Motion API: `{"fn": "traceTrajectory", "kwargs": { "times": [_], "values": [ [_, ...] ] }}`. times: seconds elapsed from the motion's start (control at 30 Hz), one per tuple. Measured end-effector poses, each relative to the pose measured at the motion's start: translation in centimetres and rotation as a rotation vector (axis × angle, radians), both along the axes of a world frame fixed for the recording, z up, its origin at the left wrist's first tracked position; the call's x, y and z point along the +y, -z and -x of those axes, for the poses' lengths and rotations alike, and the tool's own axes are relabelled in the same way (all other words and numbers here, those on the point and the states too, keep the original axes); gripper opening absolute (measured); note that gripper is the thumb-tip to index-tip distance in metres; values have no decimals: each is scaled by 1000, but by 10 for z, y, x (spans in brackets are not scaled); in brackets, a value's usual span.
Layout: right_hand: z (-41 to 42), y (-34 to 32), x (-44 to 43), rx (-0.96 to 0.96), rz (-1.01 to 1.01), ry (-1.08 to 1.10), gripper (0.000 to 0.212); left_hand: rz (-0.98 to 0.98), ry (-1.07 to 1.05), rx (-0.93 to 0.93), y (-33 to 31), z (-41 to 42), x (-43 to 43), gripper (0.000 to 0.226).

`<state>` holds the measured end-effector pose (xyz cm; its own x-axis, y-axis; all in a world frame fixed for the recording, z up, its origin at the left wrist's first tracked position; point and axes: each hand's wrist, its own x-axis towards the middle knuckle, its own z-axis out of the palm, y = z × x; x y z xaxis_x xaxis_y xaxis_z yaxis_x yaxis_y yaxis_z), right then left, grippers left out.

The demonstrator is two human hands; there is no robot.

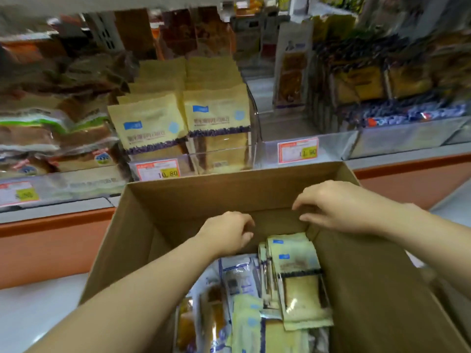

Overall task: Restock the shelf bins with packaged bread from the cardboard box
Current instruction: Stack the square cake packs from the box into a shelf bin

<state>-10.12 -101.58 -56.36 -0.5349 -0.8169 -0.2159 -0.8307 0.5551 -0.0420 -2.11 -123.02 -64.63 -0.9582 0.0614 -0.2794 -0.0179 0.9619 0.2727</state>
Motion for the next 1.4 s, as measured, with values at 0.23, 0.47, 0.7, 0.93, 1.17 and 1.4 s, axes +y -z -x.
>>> {"fn": "traceTrajectory", "kwargs": {
  "times": [0.23,0.47,0.7,0.93,1.17,1.4],
  "values": [
    [20,9,15,-76,10,38,28,-428,-324,-238,83,35,42,25],
    [24,22,20,-73,-3,4,32,-696,-546,-412,129,51,68,41],
    [22,29,18,-75,-59,18,36,-756,-601,-377,152,45,77,43],
    [20,27,14,-98,-132,32,41,-782,-684,-425,159,46,72,15],
    [22,30,14,-80,-158,27,43,-944,-1002,-314,175,43,87,20],
    [23,29,15,-81,-137,37,43,-859,-980,-169,165,51,86,15]
  ]
}}
